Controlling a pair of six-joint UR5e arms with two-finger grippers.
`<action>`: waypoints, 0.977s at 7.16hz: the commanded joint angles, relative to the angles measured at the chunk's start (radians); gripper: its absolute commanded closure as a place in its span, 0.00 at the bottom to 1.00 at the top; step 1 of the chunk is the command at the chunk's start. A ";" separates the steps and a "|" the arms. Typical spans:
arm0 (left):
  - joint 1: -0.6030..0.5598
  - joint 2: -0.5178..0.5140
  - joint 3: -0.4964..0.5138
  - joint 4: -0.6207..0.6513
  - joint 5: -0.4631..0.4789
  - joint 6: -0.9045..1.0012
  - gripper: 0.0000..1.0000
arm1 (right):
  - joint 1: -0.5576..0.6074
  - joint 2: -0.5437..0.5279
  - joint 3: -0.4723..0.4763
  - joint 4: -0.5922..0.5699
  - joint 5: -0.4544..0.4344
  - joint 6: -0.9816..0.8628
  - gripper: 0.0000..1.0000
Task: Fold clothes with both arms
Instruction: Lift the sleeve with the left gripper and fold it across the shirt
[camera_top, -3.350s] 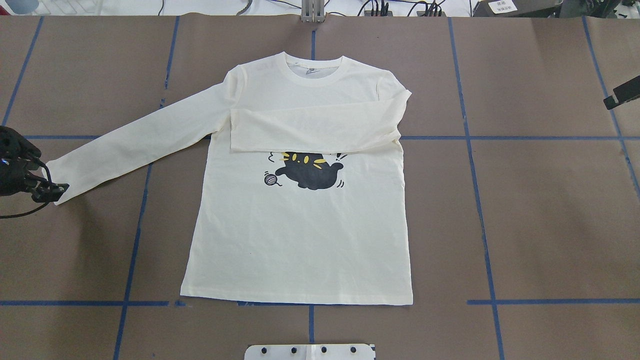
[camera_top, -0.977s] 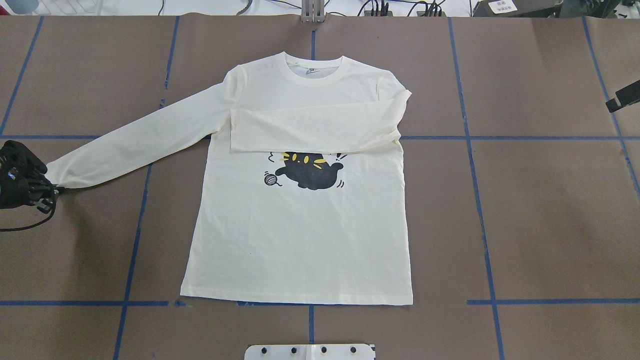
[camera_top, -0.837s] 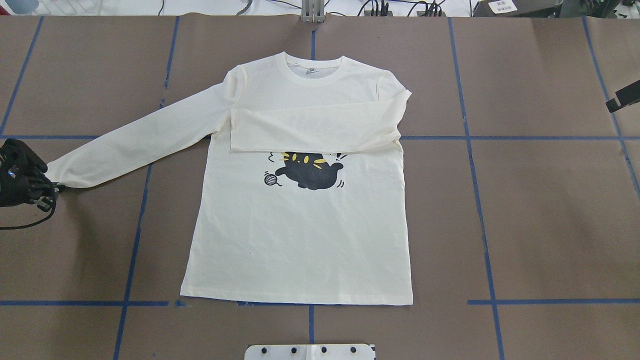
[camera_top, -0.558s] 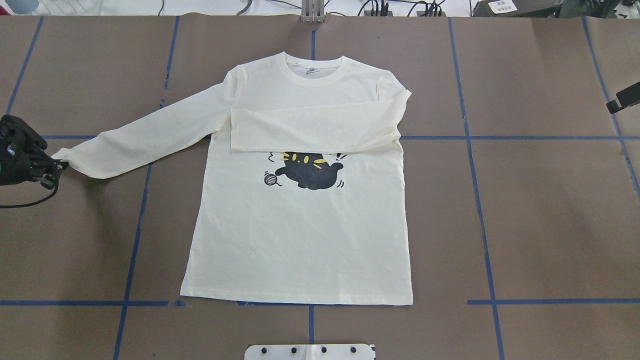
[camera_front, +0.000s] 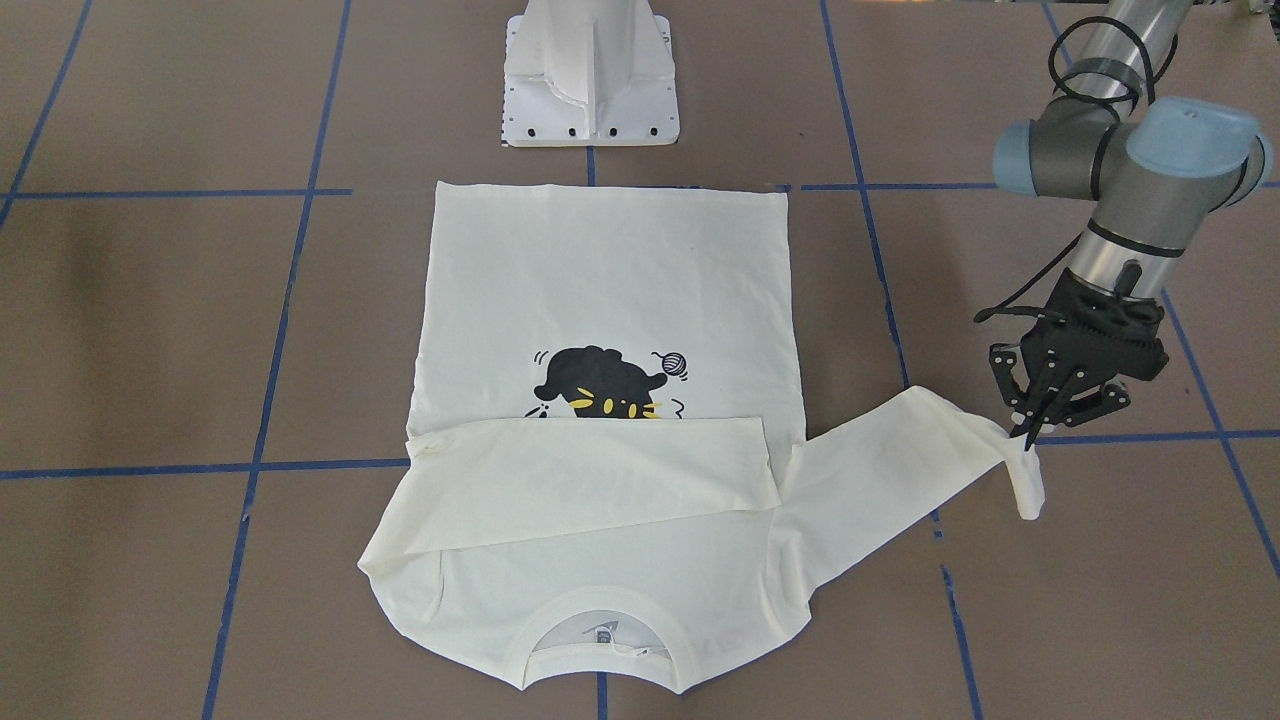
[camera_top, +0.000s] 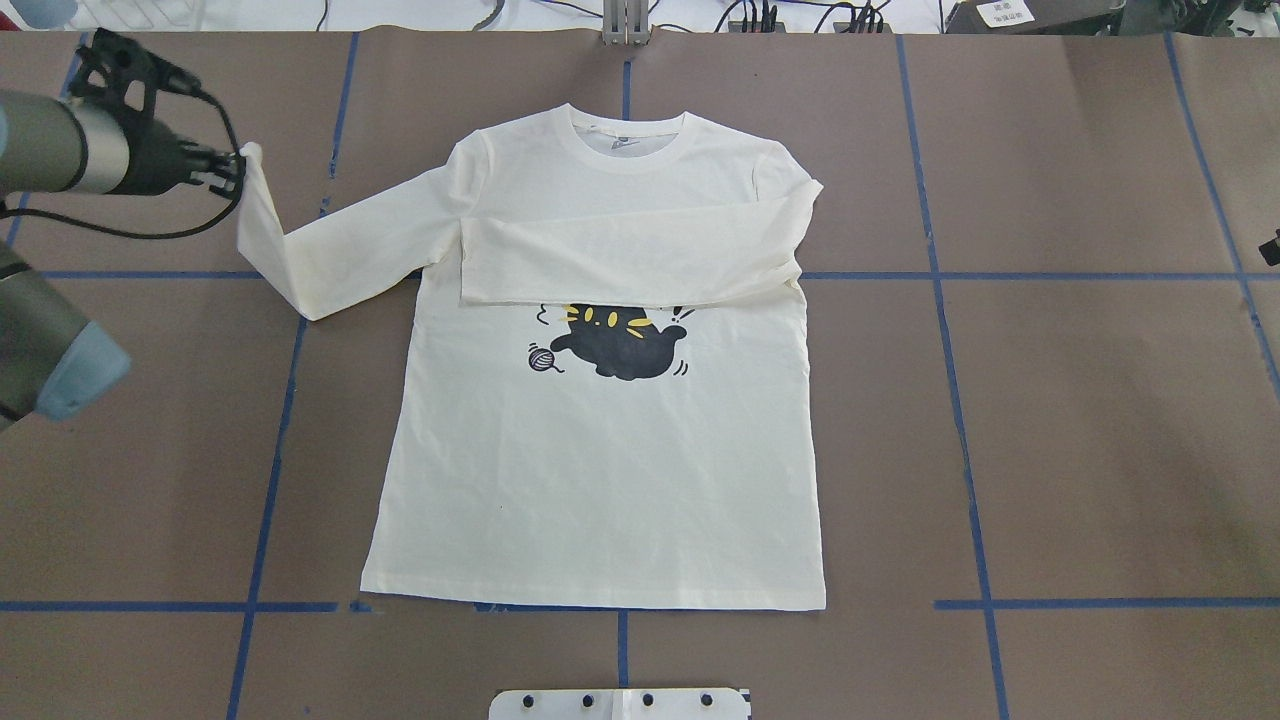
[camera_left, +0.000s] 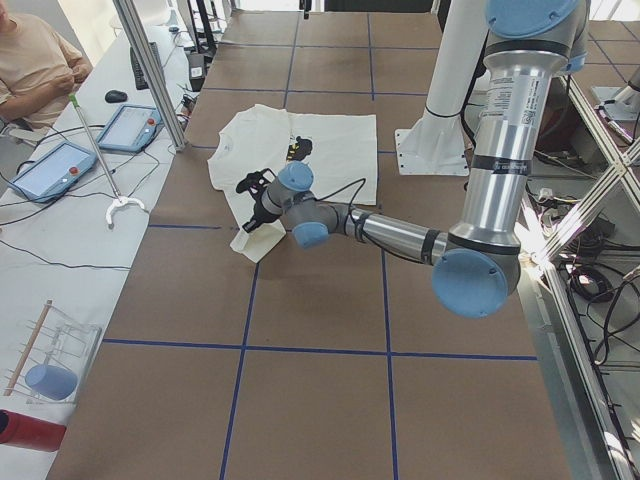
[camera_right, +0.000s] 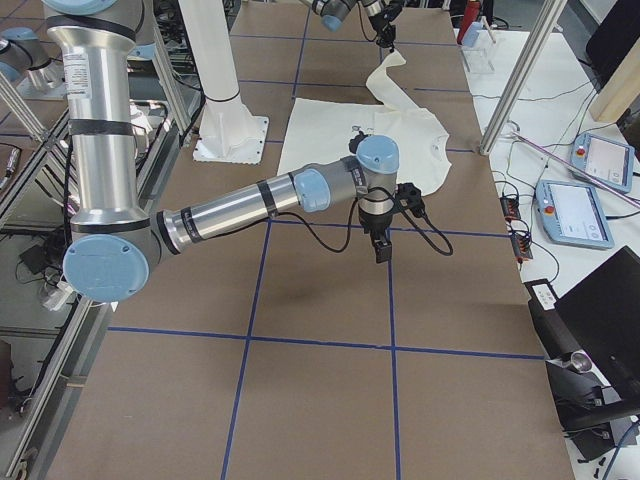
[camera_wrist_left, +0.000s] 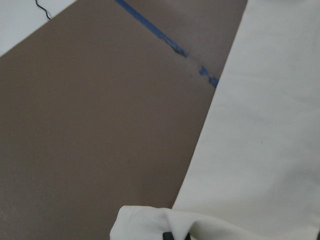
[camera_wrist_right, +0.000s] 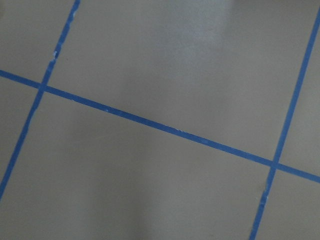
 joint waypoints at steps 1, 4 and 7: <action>0.034 -0.268 -0.006 0.271 0.064 -0.227 1.00 | 0.040 -0.061 -0.001 0.003 -0.014 -0.057 0.00; 0.306 -0.639 0.093 0.574 0.389 -0.622 1.00 | 0.041 -0.072 0.002 0.007 -0.013 -0.045 0.00; 0.520 -0.766 0.328 0.489 0.642 -0.698 1.00 | 0.043 -0.072 -0.005 0.007 -0.011 -0.043 0.00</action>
